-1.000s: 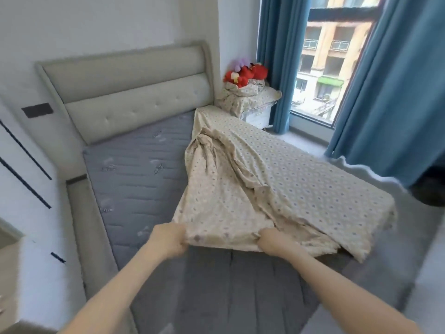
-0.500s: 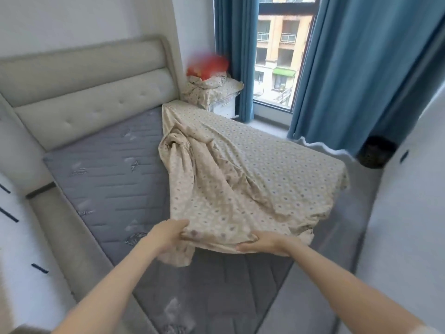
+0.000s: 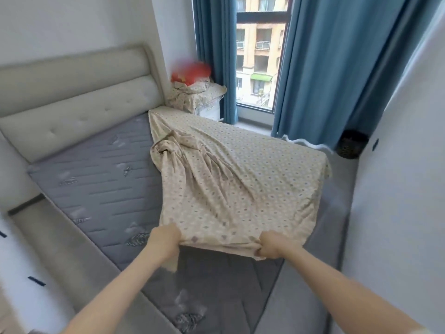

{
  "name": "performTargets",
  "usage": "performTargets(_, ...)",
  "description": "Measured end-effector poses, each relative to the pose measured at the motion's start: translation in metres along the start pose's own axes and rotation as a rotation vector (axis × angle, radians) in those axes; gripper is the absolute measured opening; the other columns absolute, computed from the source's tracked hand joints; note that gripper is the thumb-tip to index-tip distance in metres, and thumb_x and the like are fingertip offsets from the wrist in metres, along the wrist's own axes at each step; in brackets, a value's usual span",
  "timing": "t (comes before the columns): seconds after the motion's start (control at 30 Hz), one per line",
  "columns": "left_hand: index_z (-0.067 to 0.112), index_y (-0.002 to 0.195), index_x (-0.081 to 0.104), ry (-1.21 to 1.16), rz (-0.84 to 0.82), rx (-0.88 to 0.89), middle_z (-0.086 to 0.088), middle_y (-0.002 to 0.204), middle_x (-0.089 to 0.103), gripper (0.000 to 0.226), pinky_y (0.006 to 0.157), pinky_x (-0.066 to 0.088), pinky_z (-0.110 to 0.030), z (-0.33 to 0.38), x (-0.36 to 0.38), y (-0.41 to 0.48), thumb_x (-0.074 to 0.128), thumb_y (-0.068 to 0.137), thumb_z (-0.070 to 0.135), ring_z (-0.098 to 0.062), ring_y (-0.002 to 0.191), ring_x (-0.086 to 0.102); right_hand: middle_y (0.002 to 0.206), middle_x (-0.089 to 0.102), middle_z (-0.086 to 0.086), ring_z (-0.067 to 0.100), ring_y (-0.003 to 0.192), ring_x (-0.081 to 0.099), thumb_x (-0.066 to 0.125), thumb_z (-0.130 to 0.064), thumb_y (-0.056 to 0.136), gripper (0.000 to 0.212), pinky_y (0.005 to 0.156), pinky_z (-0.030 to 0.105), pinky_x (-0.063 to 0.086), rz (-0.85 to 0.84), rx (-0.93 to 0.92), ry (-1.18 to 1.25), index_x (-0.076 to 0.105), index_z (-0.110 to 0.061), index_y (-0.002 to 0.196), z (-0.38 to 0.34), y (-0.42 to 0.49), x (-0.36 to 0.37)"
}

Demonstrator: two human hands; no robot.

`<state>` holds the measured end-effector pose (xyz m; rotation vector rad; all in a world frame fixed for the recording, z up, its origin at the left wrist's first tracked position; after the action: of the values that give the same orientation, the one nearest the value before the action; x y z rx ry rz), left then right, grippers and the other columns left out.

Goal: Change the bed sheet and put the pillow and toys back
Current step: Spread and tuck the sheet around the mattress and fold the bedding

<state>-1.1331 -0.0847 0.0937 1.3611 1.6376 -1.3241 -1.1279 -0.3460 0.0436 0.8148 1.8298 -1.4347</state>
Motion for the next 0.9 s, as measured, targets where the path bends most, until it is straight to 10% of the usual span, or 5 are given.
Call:
performTargets(0.17,0.014,0.105,0.055,0.018,0.034,0.206,-0.002,0.094,0.063,0.026,0.115,0.012,-0.052,-0.001,0.016,-0.040,0.037,0.087,0.006,-0.024,0.105,0.057,0.088,0.057,0.002,0.021,0.083,0.057,0.052,-0.028,0.094,0.017,0.059,0.026,0.038,0.110,0.117,-0.062,0.059,-0.012,0.092,-0.024,-0.042,0.030)
performTargets(0.3,0.010,0.119,0.053,-0.288,-0.119,0.258,-0.010,0.122,0.060,0.034,0.089,0.045,-0.032,0.006,0.040,-0.078,0.036,0.090,0.005,-0.027,0.111,0.056,0.094,0.062,0.005,0.024,0.097,0.063,0.045,-0.014,0.093,0.021,0.065,0.026,0.039,0.241,0.202,-0.067,0.047,-0.016,0.072,-0.030,-0.078,0.047)
performTargets(0.57,0.013,0.117,0.046,-0.538,-0.391,0.263,-0.001,0.101,0.054,0.052,0.060,0.043,-0.024,0.050,0.080,-0.132,0.071,0.077,0.035,-0.017,0.088,0.056,0.102,0.062,0.002,0.021,0.101,0.060,0.041,-0.008,0.090,0.025,0.071,0.027,0.040,0.273,0.321,-0.089,0.040,-0.020,0.069,-0.004,-0.124,0.079)
performTargets(0.8,0.013,0.096,0.060,-0.218,-0.184,0.119,-0.004,0.103,0.053,0.014,0.080,0.047,-0.033,0.012,0.081,-0.136,0.059,0.082,0.016,-0.025,0.105,0.057,0.110,0.054,0.007,0.026,0.112,0.052,0.035,0.006,0.086,0.025,0.106,0.052,0.035,0.232,0.348,-0.017,0.044,-0.016,0.088,0.008,-0.132,0.091)
performTargets(0.9,0.015,0.091,0.049,-0.272,-0.223,0.221,-0.007,0.119,0.050,0.007,0.112,0.025,-0.049,0.009,0.092,-0.135,0.051,0.084,0.014,-0.029,0.114,0.049,0.119,0.056,0.009,0.026,0.112,0.053,0.036,0.006,0.088,0.024,0.103,0.050,0.040,0.181,0.319,-0.041,0.042,-0.017,0.095,0.013,-0.131,0.103)
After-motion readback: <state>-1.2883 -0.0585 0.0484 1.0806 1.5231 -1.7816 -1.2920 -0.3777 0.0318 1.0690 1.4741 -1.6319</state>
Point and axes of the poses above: each hand's wrist, its own y-axis towards the middle knuckle, its own x-axis out of the palm, z = x × y, the point moved 10 cm from there along y, towards the middle knuckle
